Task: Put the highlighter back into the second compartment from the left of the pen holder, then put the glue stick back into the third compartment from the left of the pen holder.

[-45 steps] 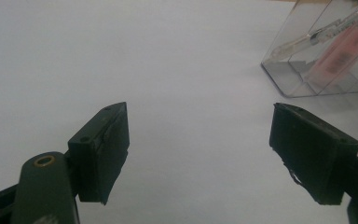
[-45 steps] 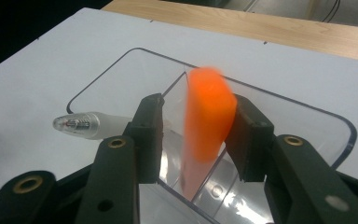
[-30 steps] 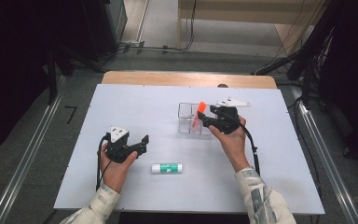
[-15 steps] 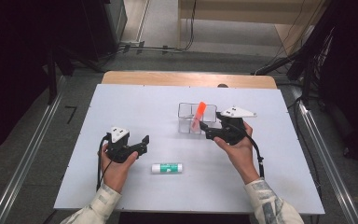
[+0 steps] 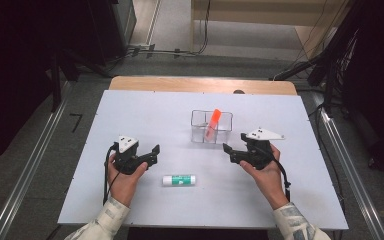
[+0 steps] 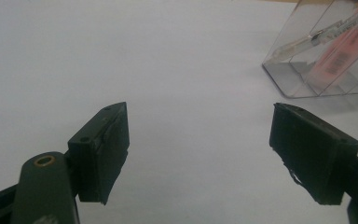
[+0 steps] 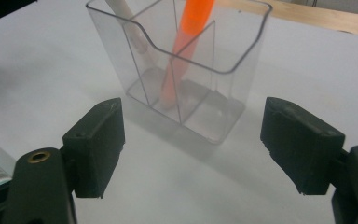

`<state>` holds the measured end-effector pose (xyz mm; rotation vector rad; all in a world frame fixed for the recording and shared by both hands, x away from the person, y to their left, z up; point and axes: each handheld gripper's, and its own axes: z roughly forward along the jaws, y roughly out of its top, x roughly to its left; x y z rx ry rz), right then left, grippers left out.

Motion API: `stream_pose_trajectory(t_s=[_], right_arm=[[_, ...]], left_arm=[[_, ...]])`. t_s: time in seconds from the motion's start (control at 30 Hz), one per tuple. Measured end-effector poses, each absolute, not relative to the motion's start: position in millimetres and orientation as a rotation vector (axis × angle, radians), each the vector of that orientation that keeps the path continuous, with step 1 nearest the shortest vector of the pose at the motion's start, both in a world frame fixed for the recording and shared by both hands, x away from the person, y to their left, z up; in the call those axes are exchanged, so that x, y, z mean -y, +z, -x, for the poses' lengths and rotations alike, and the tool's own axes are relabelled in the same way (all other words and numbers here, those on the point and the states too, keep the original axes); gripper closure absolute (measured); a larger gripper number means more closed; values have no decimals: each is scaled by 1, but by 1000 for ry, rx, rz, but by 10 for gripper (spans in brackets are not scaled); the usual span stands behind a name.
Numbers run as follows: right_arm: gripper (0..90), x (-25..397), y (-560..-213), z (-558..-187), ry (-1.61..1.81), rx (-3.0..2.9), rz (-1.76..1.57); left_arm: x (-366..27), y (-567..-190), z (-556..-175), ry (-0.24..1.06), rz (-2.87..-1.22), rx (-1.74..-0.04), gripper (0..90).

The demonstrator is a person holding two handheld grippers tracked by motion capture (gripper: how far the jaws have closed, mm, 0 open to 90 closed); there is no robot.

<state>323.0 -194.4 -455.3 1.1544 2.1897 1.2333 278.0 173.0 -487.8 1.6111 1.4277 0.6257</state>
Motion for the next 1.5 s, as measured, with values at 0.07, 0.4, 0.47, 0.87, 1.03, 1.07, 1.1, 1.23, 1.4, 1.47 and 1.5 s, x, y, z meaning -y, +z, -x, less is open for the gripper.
stream_pose_trajectory(t_s=[0.07, 0.4, 0.47, 0.87, 1.03, 1.07, 1.1, 1.23, 1.4, 1.47, 1.5], right_arm=[[207, 199, -458, -321, 1231, -2192, -1165], [207, 210, -466, -315, 1201, -2204, -1190], [207, 211, -466, -314, 1202, -2201, -1196], [206, 211, -466, -308, 1210, -2218, -1178], [204, 209, -467, -303, 1210, -2232, -1165], [205, 209, -467, -302, 1214, -2234, -1155], [205, 209, -467, -301, 1212, -2236, -1158], [204, 209, -467, -297, 1217, -2245, -1152], [202, 207, -467, -296, 1225, -2254, -1141], [202, 206, -467, -295, 1225, -2260, -1137], [202, 205, -467, -294, 1224, -2263, -1137]], left_arm=[[-173, -488, -278, 625, -1613, -1427, 204], [-172, -488, -278, 625, -1615, -1429, 204], [-172, -488, -278, 625, -1613, -1429, 203], [-174, -487, -278, 625, -1604, -1432, 203], [-174, -487, -277, 622, -1603, -1435, 203], [-174, -487, -277, 622, -1603, -1435, 203], [-174, -487, -277, 621, -1602, -1435, 203], [-174, -488, -278, 618, -1600, -1436, 203], [-174, -488, -278, 617, -1600, -1436, 204], [-174, -488, -278, 619, -1600, -1436, 203], [-175, -488, -278, 618, -1599, -1437, 203]])
